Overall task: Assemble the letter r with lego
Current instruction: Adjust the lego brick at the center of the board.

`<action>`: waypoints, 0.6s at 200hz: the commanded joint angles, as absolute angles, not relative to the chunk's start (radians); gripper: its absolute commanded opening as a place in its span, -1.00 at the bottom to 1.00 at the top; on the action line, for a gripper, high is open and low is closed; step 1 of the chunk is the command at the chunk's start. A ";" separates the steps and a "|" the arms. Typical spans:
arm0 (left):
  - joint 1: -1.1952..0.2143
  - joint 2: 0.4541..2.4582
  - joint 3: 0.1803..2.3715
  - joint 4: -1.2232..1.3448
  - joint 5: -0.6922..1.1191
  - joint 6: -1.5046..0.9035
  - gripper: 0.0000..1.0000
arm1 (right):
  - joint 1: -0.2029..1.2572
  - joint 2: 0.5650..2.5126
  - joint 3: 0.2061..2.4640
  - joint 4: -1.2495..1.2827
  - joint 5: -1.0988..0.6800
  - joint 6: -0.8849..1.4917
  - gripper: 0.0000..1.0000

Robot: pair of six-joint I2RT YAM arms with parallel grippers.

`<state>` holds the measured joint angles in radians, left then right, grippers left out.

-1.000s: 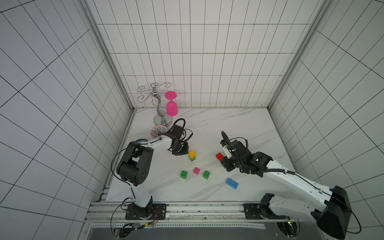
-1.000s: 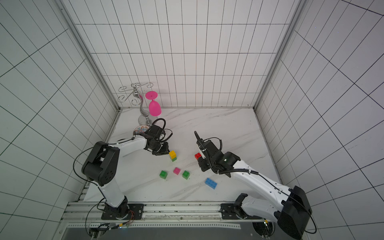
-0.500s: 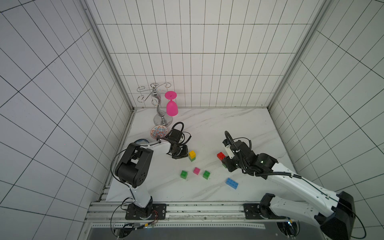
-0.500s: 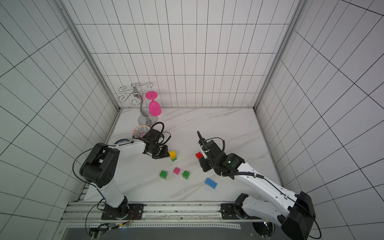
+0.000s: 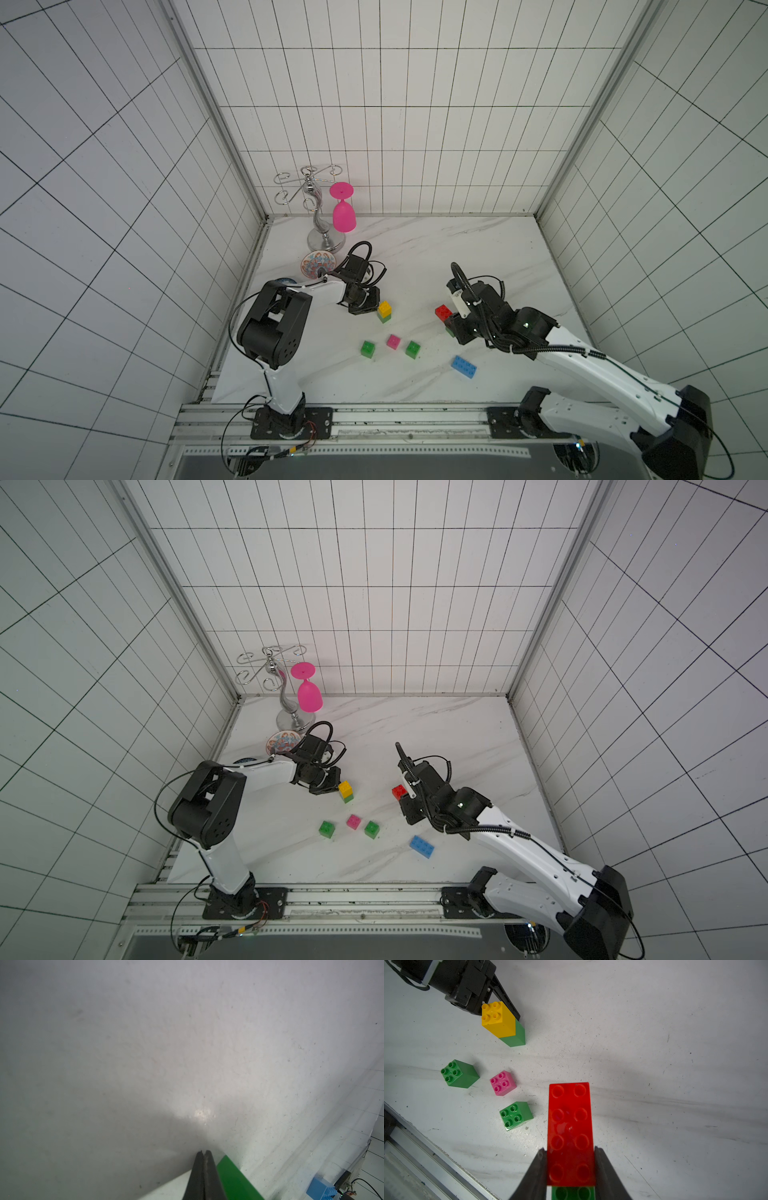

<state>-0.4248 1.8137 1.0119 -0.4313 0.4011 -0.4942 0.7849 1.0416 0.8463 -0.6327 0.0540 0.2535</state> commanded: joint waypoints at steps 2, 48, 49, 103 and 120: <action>-0.433 1.834 0.997 -0.432 0.395 -0.520 -1.00 | 0.775 1.031 0.853 -0.658 0.071 0.257 -1.00; -0.433 1.779 0.893 -0.433 0.363 -0.558 -1.00 | 0.774 1.022 0.862 -0.681 0.080 0.257 -1.00; -0.432 1.777 0.890 -0.430 0.363 -0.559 -1.00 | 0.774 1.022 0.862 -0.682 0.080 0.257 -1.00; -0.434 1.686 0.727 -0.247 0.429 -0.671 -1.00 | 0.775 0.997 0.843 -0.676 0.071 0.273 -1.00; -0.431 1.675 0.750 -0.279 0.407 -0.647 -1.00 | 0.774 0.990 0.843 -0.679 0.068 0.275 -1.00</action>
